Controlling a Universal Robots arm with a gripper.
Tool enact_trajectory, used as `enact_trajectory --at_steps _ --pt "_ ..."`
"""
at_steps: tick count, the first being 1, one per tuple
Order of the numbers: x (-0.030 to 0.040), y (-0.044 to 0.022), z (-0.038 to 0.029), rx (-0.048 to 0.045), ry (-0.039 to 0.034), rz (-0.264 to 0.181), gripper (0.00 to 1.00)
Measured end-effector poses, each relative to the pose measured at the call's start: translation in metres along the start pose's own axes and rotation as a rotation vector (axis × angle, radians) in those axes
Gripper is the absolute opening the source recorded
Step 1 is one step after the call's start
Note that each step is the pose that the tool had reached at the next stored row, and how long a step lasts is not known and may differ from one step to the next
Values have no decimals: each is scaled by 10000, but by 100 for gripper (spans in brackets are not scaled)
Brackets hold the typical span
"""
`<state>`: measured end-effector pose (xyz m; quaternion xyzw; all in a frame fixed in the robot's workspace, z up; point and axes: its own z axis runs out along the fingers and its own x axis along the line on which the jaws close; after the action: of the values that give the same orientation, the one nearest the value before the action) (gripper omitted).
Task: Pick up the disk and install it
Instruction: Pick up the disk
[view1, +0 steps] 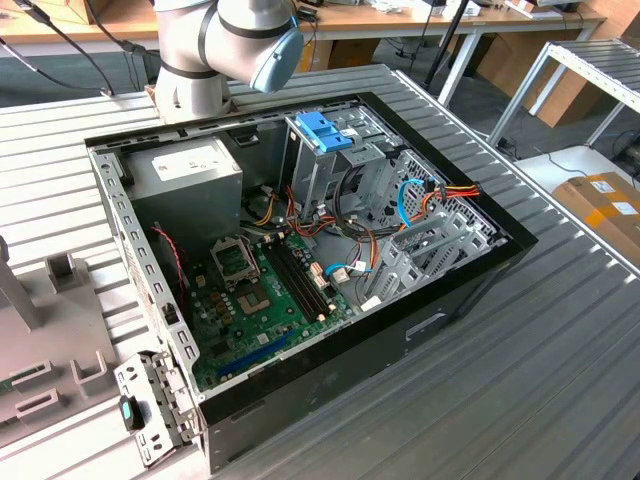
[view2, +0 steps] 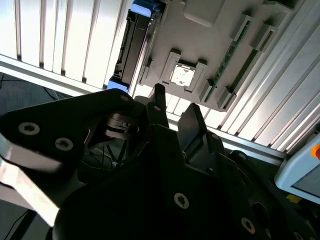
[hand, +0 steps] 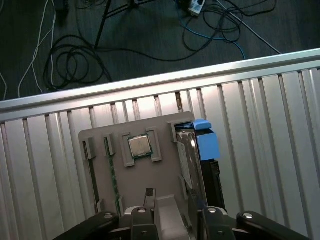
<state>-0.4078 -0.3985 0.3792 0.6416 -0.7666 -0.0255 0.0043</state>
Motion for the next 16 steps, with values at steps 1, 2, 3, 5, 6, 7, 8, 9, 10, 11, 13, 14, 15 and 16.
enact_trajectory --at_steps 1,2,3,5,6,7,8,9,10,11,13,14,15,16 --pt "0 0 0 0 1 0 43" --pt "0 0 0 0 0 0 49" --pt "0 0 0 0 0 0 49" --pt "0 0 1 0 0 0 56" --pt "-5 0 3 1 -1 -33 56" --pt "-19 3 5 -4 8 -191 56" --pt "-26 4 7 -9 16 -373 56" --pt "-35 6 8 -17 28 -627 56" --pt "-46 8 11 -25 41 -925 56" --pt "-79 14 16 -32 54 -1210 56" --pt "-121 21 20 -33 56 -1265 56" --pt "-166 29 24 -33 56 -1265 56" --pt "-194 36 29 -33 56 -1265 56" --pt "-205 40 32 -34 57 -1265 56"
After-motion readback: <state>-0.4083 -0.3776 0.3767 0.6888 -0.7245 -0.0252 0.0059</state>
